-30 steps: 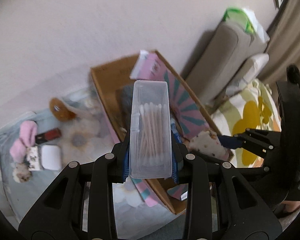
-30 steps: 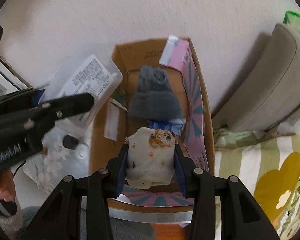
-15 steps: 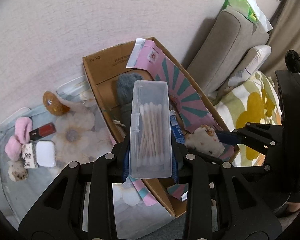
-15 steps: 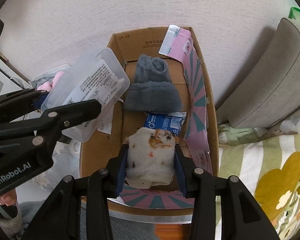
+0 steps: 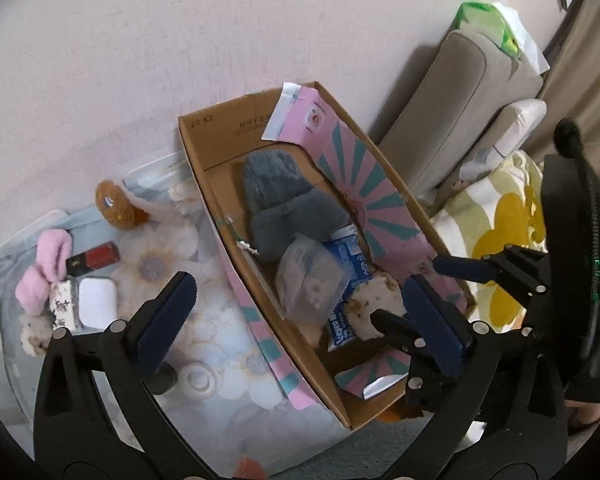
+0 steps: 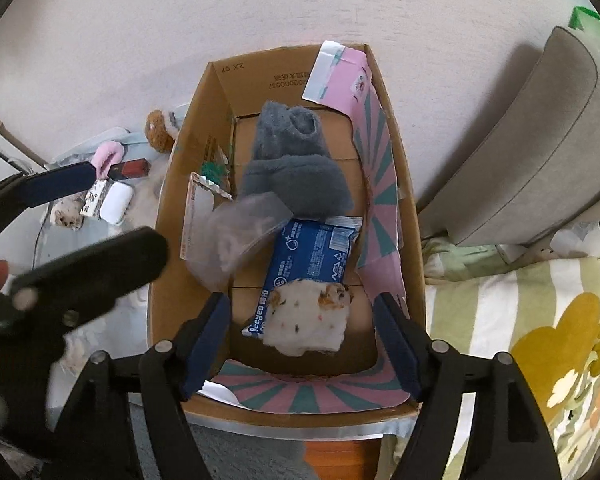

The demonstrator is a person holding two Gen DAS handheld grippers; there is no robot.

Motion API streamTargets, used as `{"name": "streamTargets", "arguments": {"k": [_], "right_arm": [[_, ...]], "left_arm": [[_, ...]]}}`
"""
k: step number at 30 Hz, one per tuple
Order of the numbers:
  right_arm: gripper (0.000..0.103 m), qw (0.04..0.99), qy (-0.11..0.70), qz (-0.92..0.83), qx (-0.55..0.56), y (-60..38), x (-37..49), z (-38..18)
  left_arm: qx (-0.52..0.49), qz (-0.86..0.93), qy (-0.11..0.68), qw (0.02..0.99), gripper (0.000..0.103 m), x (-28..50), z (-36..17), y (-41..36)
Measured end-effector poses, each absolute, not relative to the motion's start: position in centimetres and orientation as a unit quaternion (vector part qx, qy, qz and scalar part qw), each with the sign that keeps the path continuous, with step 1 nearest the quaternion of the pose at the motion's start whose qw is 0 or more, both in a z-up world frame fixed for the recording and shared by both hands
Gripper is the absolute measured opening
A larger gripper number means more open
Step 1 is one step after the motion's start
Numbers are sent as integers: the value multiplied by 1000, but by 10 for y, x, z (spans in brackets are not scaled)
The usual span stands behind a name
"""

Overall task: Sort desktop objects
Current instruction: 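Open both tools to release the swab box and plush into the box, then move both tools back over the tray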

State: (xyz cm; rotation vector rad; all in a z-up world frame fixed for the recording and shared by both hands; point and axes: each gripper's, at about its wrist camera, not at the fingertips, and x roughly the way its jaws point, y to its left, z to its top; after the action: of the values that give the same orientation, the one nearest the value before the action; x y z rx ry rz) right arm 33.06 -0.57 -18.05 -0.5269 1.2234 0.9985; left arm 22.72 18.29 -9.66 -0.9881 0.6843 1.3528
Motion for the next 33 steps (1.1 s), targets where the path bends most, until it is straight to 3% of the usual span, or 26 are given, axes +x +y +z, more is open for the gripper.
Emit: {"name": "streamTargets", "arguments": {"k": [33], "right_arm": [[70,688,533,439,-225,32,259,-160]], "left_arm": [[-439,609,258,608,103,140,-75,108]]}}
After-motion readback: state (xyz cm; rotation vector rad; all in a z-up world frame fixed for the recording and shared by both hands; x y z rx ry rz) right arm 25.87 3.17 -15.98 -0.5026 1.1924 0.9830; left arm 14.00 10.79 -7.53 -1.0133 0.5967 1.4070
